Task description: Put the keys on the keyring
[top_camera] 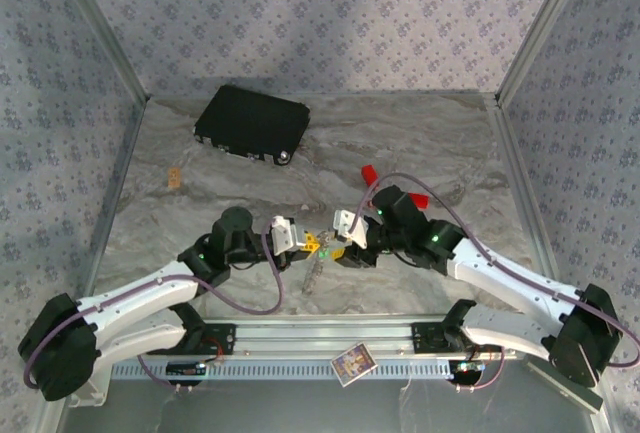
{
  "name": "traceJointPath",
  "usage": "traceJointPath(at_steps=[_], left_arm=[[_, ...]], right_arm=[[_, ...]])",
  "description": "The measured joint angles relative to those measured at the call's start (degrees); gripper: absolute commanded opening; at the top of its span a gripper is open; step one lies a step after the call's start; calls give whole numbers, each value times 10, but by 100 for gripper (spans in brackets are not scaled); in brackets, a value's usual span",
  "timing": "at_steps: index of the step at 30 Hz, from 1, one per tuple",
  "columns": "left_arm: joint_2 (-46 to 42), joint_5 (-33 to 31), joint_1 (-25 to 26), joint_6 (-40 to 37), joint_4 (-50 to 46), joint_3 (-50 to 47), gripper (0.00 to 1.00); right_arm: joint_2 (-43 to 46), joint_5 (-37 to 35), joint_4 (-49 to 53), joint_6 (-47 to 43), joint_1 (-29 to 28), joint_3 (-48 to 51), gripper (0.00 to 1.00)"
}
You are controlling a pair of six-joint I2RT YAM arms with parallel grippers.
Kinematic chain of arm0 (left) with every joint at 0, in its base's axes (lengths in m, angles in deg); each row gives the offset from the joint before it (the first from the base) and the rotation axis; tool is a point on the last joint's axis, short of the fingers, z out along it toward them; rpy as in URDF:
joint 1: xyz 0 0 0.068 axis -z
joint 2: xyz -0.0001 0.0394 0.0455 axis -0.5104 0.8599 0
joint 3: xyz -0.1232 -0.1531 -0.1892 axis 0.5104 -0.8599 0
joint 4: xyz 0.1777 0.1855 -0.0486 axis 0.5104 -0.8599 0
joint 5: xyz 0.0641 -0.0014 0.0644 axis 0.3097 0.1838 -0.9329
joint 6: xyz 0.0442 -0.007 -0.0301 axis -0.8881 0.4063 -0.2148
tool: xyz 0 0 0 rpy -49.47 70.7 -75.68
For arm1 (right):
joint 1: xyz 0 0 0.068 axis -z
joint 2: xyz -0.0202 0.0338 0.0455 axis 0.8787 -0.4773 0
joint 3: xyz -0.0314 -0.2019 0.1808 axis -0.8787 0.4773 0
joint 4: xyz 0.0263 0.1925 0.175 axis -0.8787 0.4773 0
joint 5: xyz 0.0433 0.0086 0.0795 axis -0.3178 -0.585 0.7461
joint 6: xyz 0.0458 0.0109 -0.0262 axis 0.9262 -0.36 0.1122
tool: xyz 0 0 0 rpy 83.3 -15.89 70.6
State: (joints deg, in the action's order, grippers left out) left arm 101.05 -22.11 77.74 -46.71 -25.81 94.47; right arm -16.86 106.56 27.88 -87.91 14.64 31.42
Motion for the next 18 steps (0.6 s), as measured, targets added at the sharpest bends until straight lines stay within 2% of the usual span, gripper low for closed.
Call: traceJointPath(at_steps=[8, 14, 18], left_arm=[[0, 7, 0, 19, 41, -7, 0], [0, 9, 0, 23, 54, -7, 0], [0, 8, 0, 26, 63, -7, 0]], right_arm=[[-21, 10, -49, 30, 0, 17, 38], [-23, 22, -64, 37, 0, 17, 18], [-23, 32, -66, 40, 0, 17, 8]])
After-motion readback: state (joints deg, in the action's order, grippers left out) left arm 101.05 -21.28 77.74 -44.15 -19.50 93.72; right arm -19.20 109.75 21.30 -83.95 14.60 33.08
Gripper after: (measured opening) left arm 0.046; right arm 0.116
